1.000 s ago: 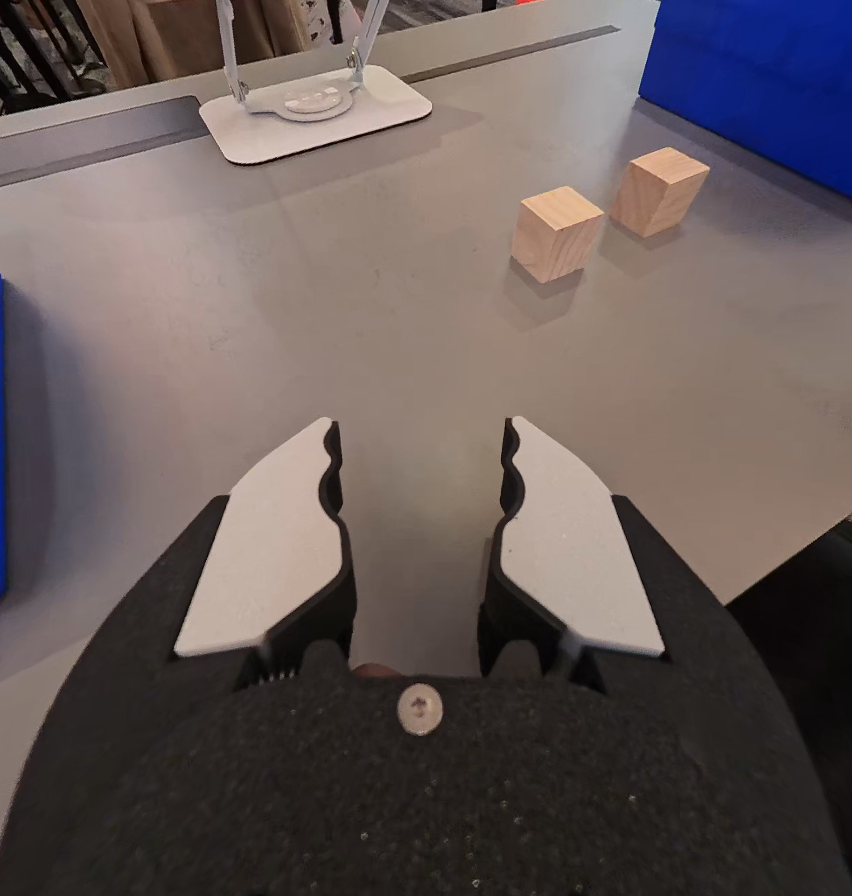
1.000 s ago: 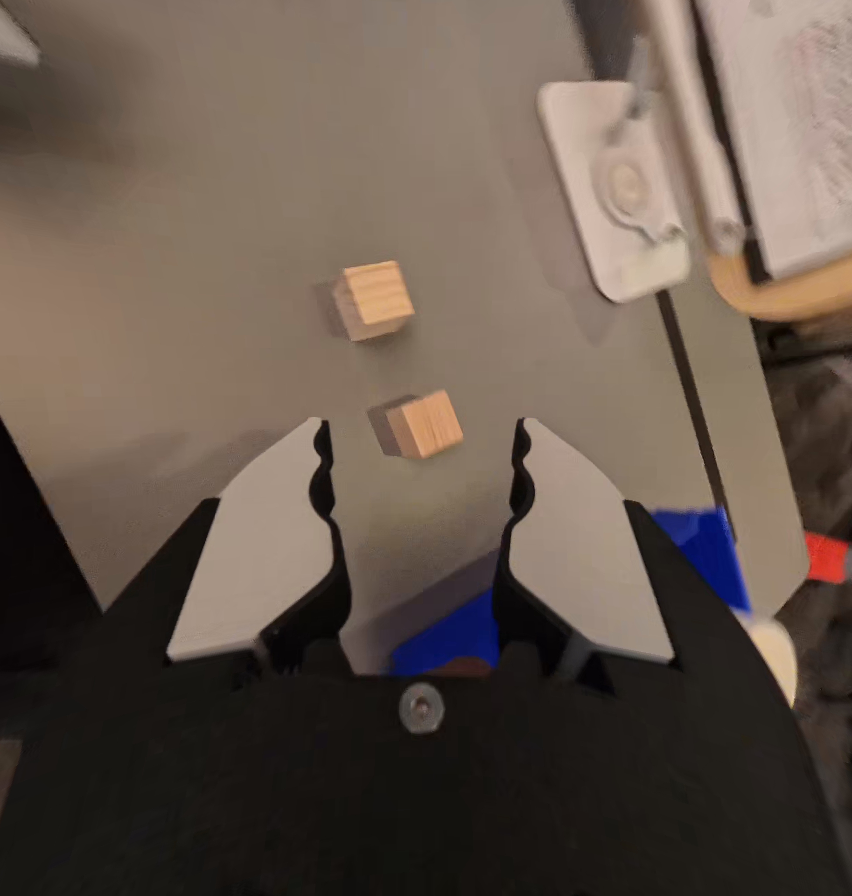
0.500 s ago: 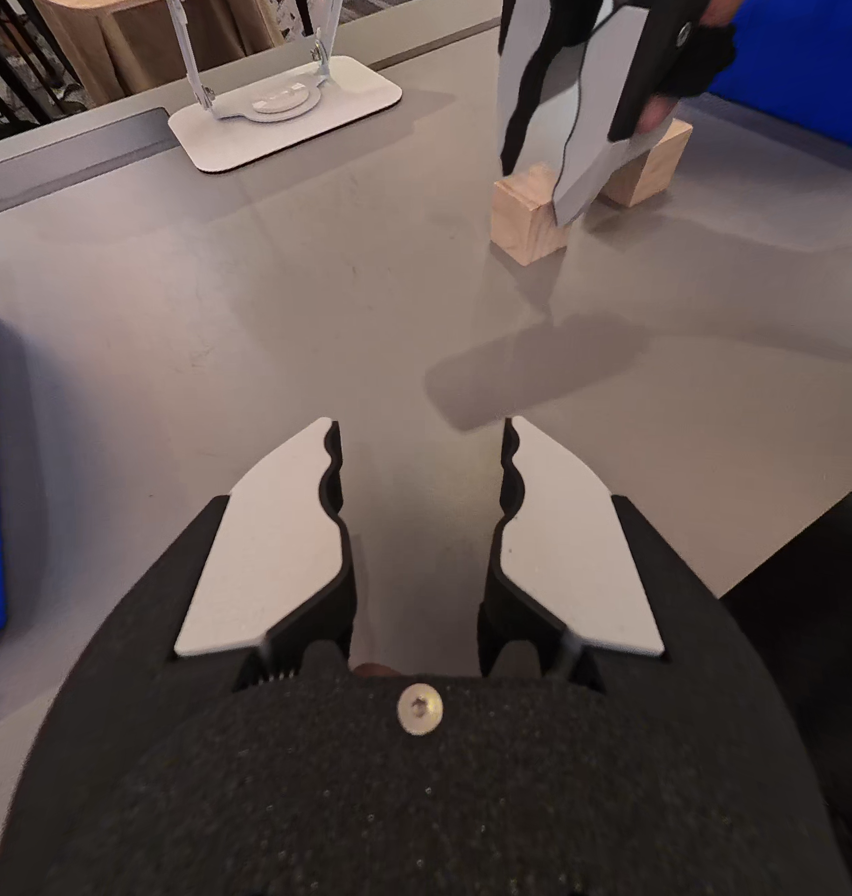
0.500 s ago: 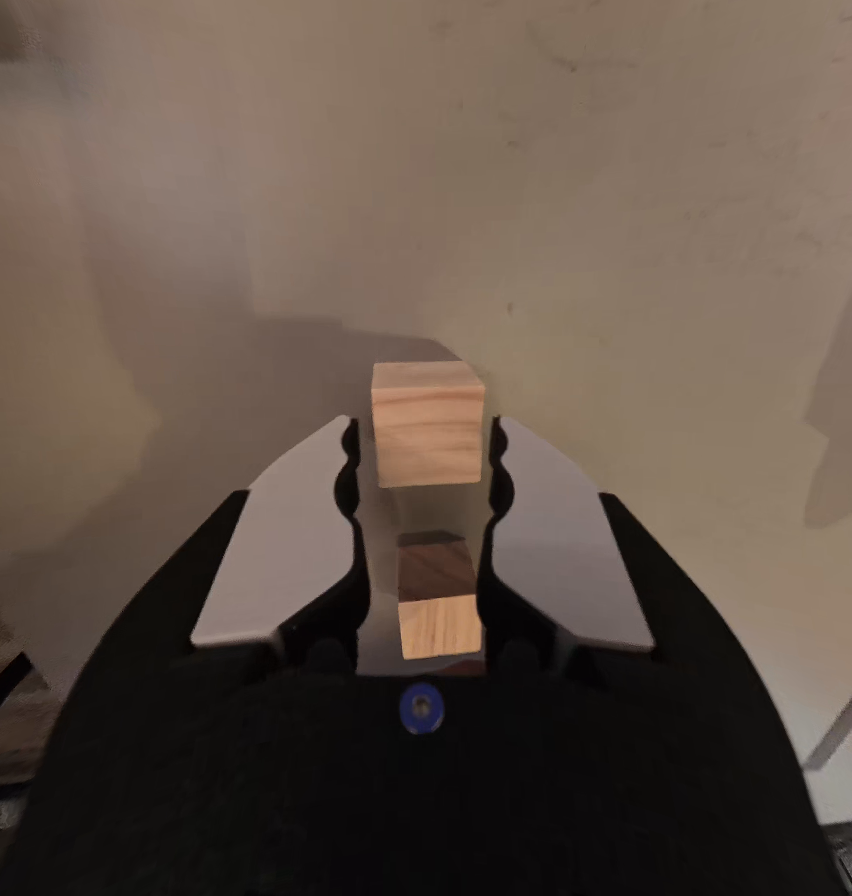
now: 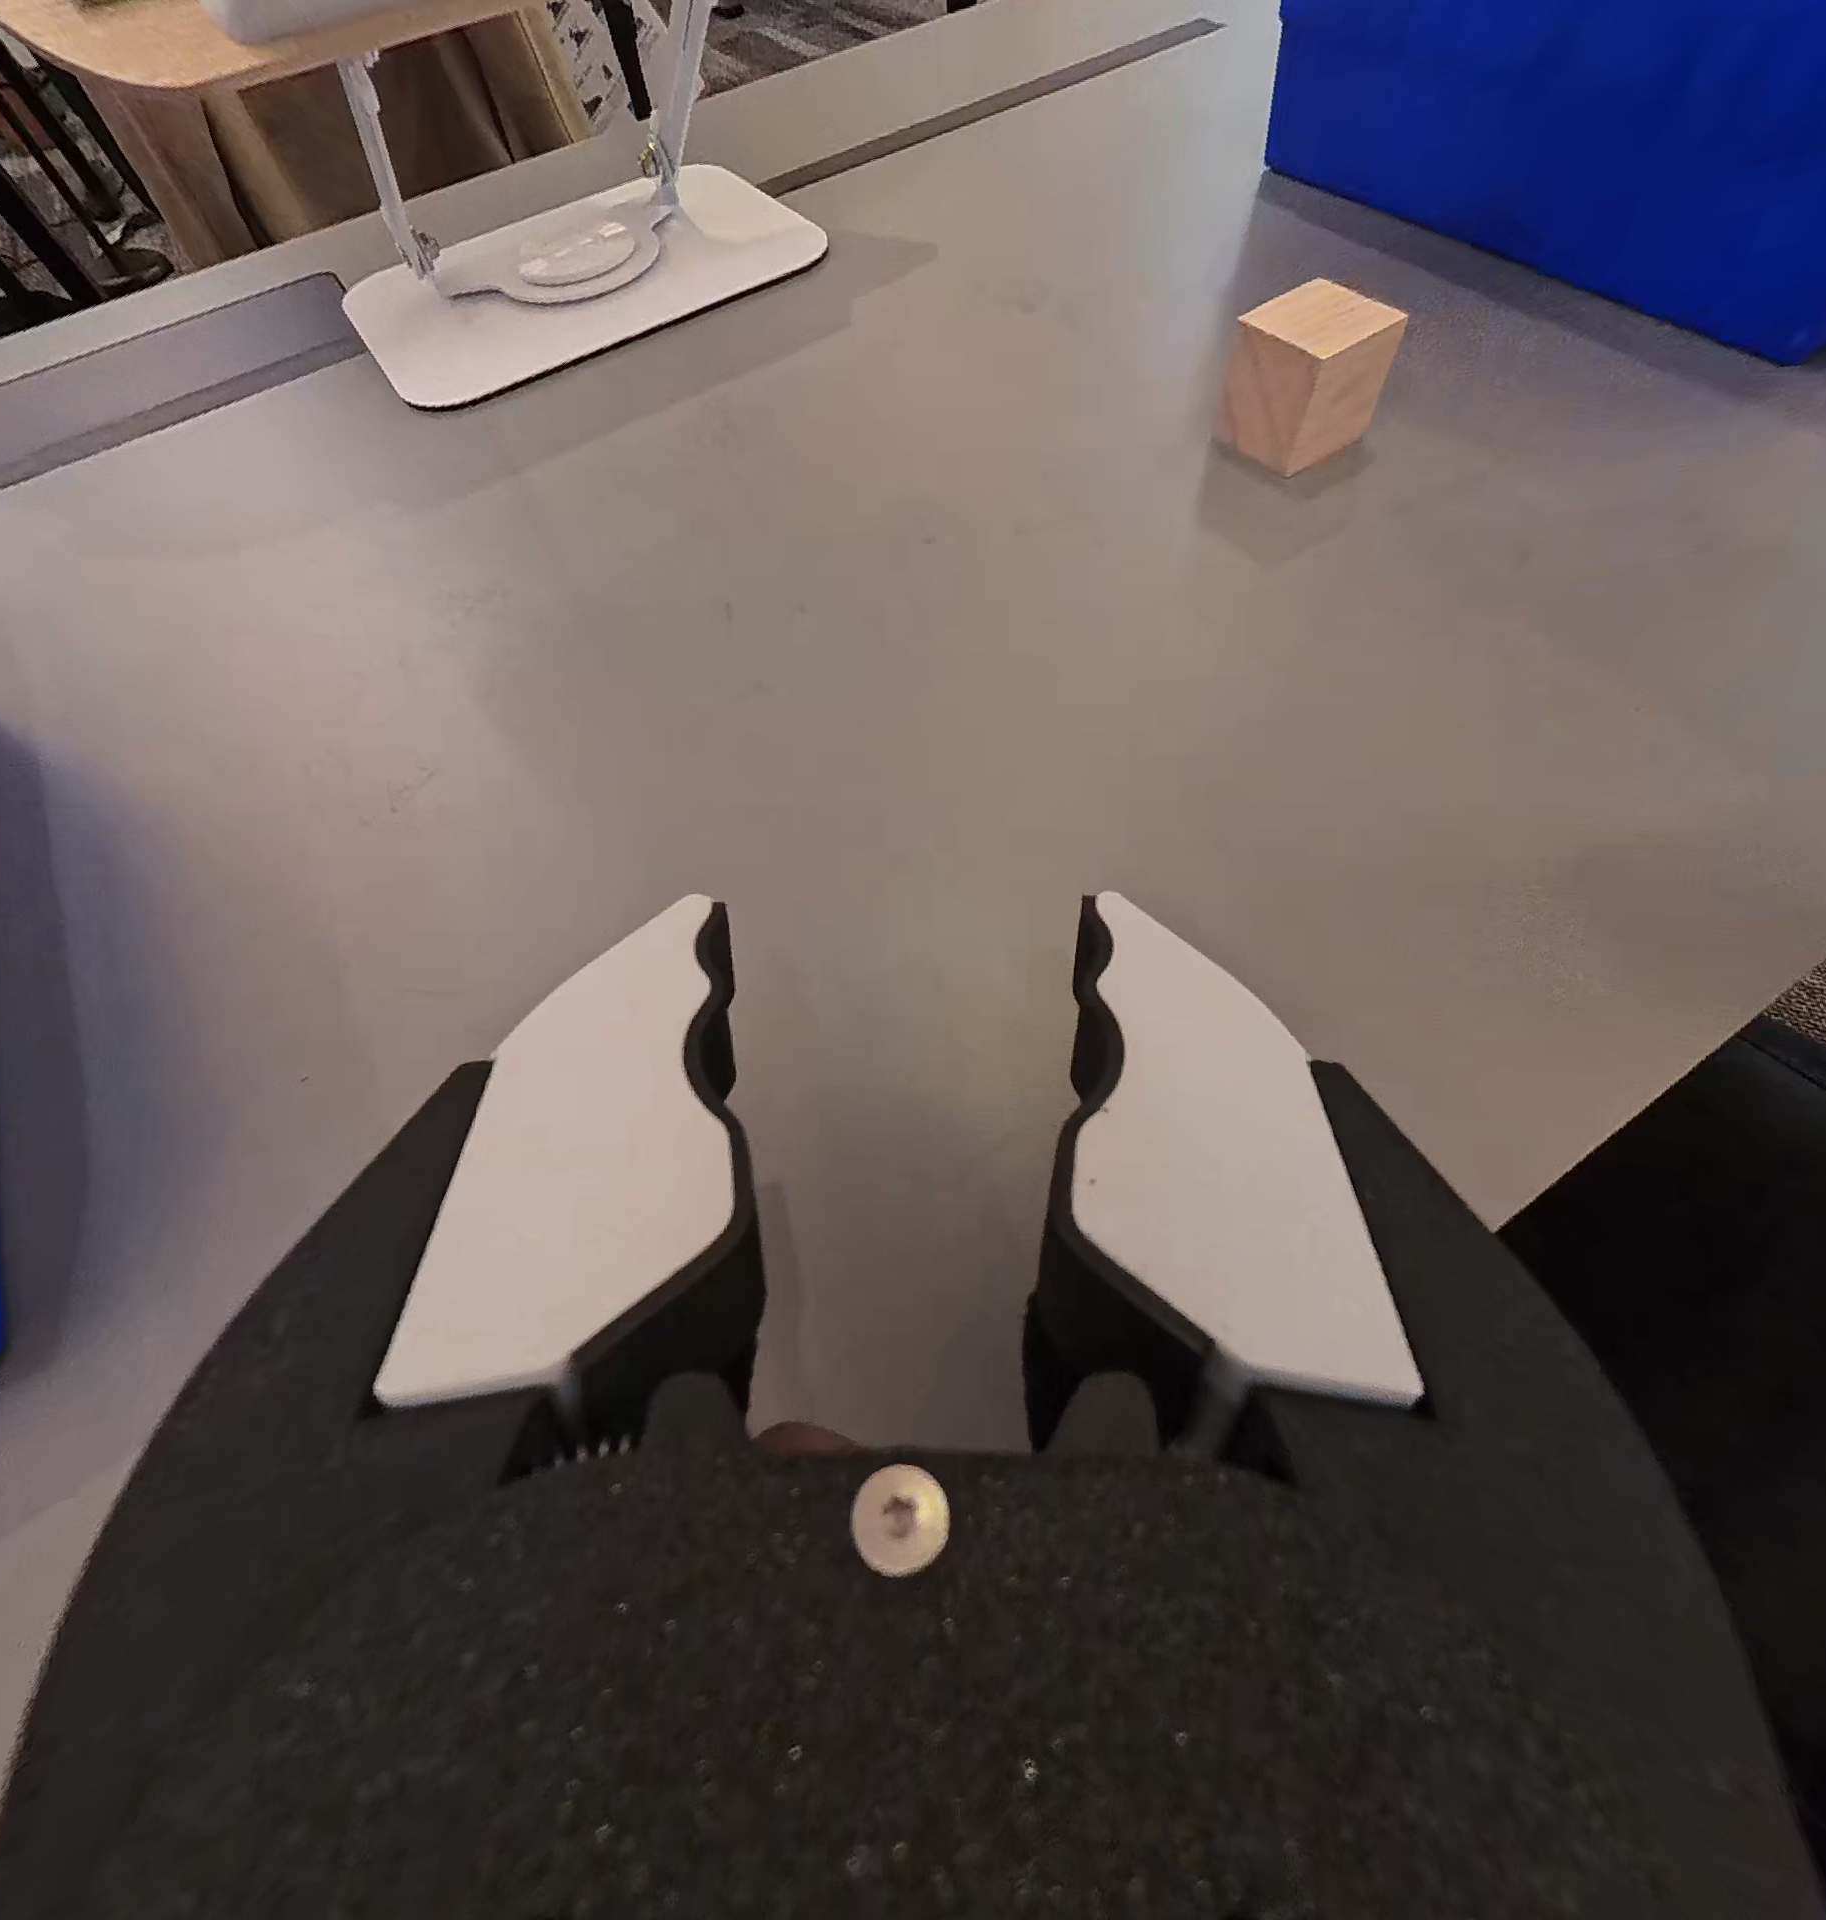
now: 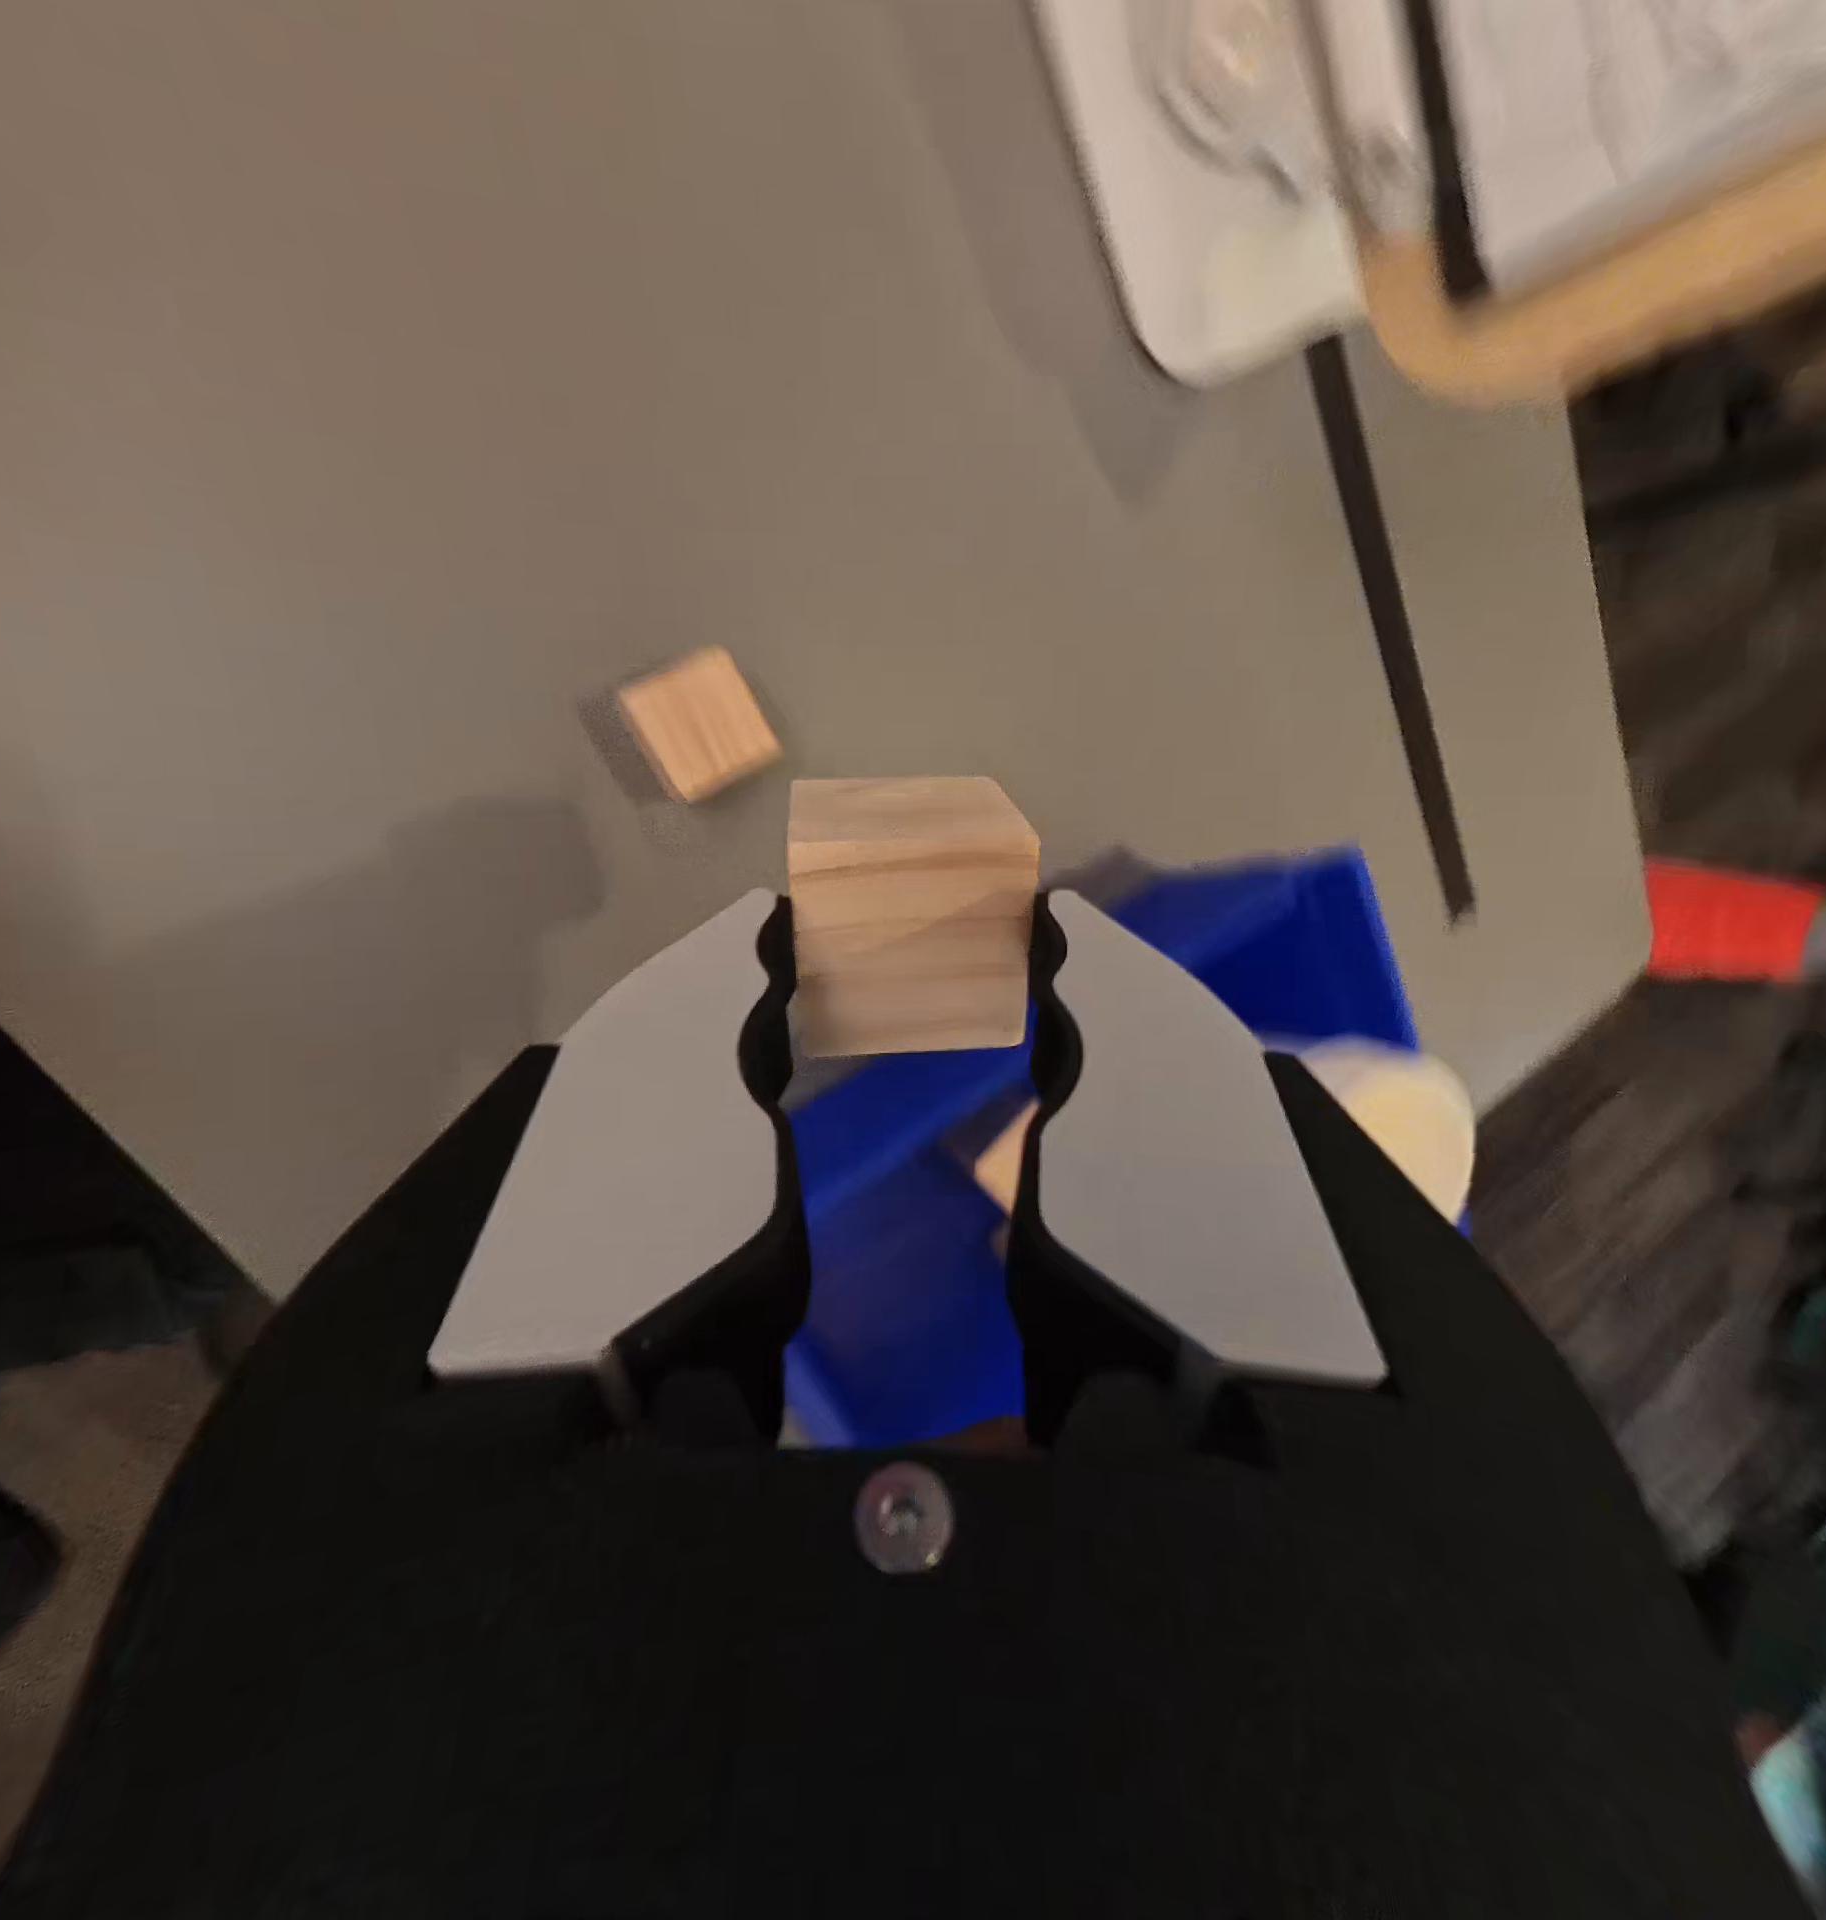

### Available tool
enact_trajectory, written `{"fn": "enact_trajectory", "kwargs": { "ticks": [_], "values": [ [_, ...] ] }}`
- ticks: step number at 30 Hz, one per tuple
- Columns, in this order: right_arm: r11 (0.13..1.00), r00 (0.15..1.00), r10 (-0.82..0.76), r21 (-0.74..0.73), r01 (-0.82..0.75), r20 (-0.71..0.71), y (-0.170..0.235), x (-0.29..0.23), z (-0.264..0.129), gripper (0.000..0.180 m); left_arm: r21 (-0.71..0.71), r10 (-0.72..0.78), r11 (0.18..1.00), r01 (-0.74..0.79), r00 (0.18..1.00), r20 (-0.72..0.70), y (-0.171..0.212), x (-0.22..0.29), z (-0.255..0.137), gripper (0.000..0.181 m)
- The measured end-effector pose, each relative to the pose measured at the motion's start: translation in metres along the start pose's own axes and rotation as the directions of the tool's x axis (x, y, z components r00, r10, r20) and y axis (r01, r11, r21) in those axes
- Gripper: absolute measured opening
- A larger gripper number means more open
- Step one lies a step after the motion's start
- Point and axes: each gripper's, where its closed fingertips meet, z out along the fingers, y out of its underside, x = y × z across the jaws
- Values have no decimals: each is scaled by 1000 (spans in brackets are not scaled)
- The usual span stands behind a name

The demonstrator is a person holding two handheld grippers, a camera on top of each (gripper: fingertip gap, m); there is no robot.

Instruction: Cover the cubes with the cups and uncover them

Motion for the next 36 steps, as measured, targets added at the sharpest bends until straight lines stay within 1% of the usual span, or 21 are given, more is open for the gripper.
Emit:
{"fn": "enact_trajectory", "kwargs": {
  "ticks": [1,3,5,8,10,14,16,19,21,25,26,27,29,30,31,33,34,35,36],
  "values": [
    [994,994,110,-26,-110,-9,22,14,-11,43,-3,-1,1000,1,1000,-2,0,1,1,63],
    [959,963,268,-79,-270,-39,69,33,-21,43,-7,-9,1000,9,1000,-9,1,3,1,63],
    [891,906,413,-165,-423,-96,121,46,-20,43,-5,-13,1000,12,1000,-23,-1,7,1,63],
    [773,816,556,-262,-578,-159,187,52,1,43,1,9,1000,-9,1000,-22,-4,10,1,63],
    [702,768,614,-320,-636,-180,222,49,22,43,4,23,1000,-22,1000,-15,-4,11,1,63],
    [598,691,696,-375,-708,-195,259,38,57,43,15,26,1000,-26,1000,-1,-7,8,0,63],
    [551,662,715,-401,-732,-224,274,35,65,43,14,22,1000,-22,1000,0,-7,7,0,63],
    [507,616,758,-401,-763,-213,283,30,74,43,11,24,1000,-24,1000,3,-6,6,1,63],
    [495,602,774,-404,-769,-196,284,25,79,43,4,25,1000,-25,1000,0,-4,7,2,63],
    [503,610,765,-401,-766,-205,284,23,84,43,-4,26,1000,-26,1000,-4,-2,8,3,63],
    [507,615,760,-400,-763,-210,284,23,84,45,-4,27,1000,-27,1000,-4,-2,8,3,63],
    [516,620,757,-392,-762,-208,281,23,82,51,-4,28,1000,-28,1000,-2,-2,8,2,64],
    [557,646,729,-352,-752,-225,269,31,69,59,0,29,1000,-29,1000,-1,-3,7,1,64],
    [601,672,693,-306,-738,-261,259,41,56,59,1,28,1000,-28,1000,0,-4,7,1,64],
    [661,706,650,-249,-707,-279,241,50,41,62,3,28,1000,-28,1000,2,-4,6,0,64],
    [807,795,548,-88,-585,-258,179,56,9,67,5,24,1000,-24,1000,4,-4,5,0,64],
    [881,856,459,2,-472,-240,140,52,-5,69,2,22,1000,-22,1000,5,-4,4,1,64],
    [934,903,358,84,-348,-238,103,43,-16,69,0,19,1000,-19,1000,7,-3,4,1,64],
    [969,948,232,132,-207,-216,68,27,-20,70,-3,18,1000,-18,1000,7,-2,3,2,64]
  ]
}}
